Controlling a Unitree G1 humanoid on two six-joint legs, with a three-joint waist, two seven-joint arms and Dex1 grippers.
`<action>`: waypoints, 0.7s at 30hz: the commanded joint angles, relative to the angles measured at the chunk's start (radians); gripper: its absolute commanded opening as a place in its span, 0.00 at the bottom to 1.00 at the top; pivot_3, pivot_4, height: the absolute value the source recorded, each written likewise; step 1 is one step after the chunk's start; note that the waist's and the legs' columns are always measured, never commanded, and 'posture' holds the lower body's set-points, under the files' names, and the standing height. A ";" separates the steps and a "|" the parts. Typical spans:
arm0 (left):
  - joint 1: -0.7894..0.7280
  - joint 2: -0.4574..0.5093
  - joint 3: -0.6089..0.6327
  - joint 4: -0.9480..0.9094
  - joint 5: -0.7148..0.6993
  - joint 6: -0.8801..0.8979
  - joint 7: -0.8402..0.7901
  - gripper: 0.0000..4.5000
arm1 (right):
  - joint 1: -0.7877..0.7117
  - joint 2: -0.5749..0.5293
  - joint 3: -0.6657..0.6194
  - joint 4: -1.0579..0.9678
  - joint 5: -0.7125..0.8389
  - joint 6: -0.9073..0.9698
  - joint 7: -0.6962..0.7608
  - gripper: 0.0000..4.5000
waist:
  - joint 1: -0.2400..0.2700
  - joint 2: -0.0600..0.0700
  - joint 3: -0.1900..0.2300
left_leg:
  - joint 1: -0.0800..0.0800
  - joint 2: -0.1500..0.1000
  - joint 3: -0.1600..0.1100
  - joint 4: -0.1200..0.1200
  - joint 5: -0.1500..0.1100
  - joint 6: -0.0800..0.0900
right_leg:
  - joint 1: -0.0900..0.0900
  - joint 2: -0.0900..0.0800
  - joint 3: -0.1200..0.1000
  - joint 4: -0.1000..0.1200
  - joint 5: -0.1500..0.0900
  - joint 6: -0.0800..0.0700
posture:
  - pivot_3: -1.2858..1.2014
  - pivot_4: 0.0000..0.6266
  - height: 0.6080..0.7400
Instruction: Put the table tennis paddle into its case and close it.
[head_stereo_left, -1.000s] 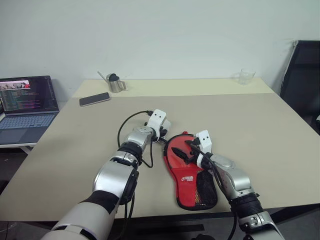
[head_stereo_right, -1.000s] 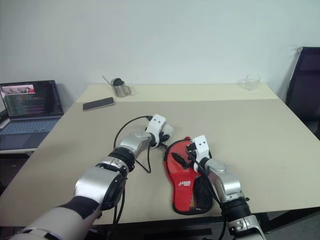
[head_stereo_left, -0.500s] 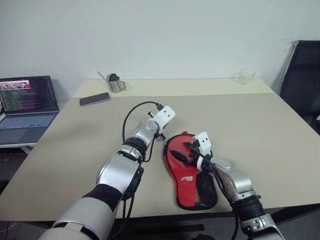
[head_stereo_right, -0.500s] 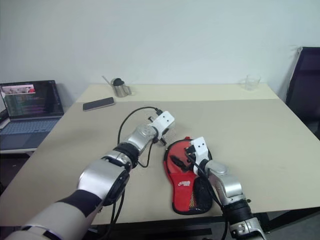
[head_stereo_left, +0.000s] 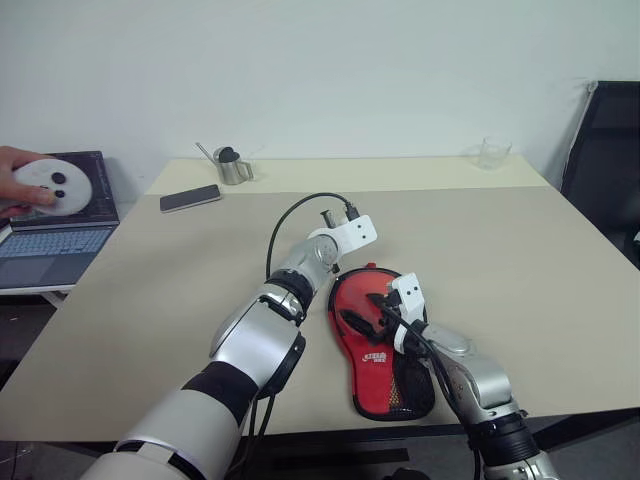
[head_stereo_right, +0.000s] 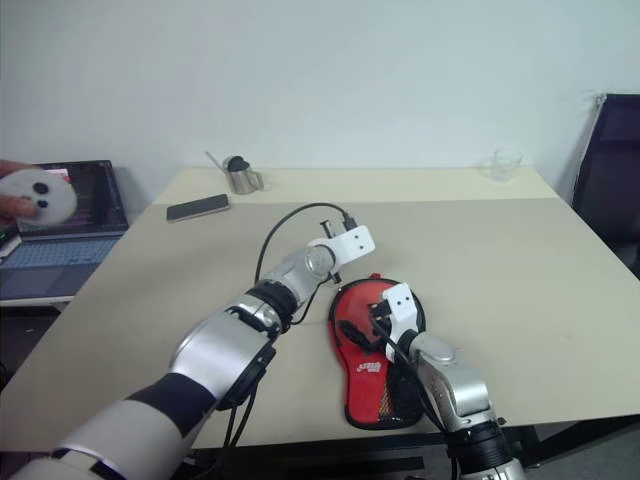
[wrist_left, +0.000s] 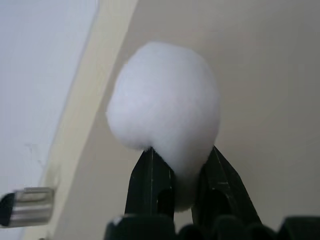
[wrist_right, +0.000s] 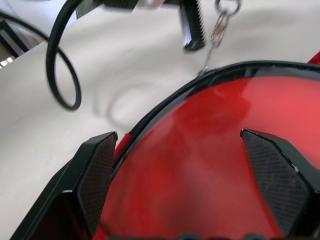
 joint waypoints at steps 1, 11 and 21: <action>-0.060 -0.009 -0.022 -0.021 0.041 -0.027 0.063 0.03 | 0.054 0.000 0.029 -0.010 0.008 0.075 -0.012 0.97 | -0.001 0.000 0.000 | 0.000 0.000 0.000 0.000 0.000 0.000 | 0.000 0.000 0.000 0.000 0.000 0.000 | 0.52 0.24 1.00; -0.073 -0.089 -0.066 -0.016 0.109 -0.057 0.122 0.03 | 0.129 -0.023 0.024 -0.151 0.019 0.168 -0.051 0.97 | 0.005 0.000 0.000 | 0.000 0.000 0.000 0.000 0.000 0.000 | 0.000 0.002 0.000 0.000 0.000 0.000 | 0.52 0.24 1.00; -0.093 -0.180 -0.067 -0.016 0.120 -0.090 0.120 0.03 | 0.156 -0.023 0.012 -0.206 0.035 0.207 -0.095 0.97 | 0.023 0.000 0.000 | 0.000 0.000 0.000 0.000 0.000 0.000 | 0.001 0.002 -0.001 0.000 0.000 0.001 | 0.52 0.24 1.00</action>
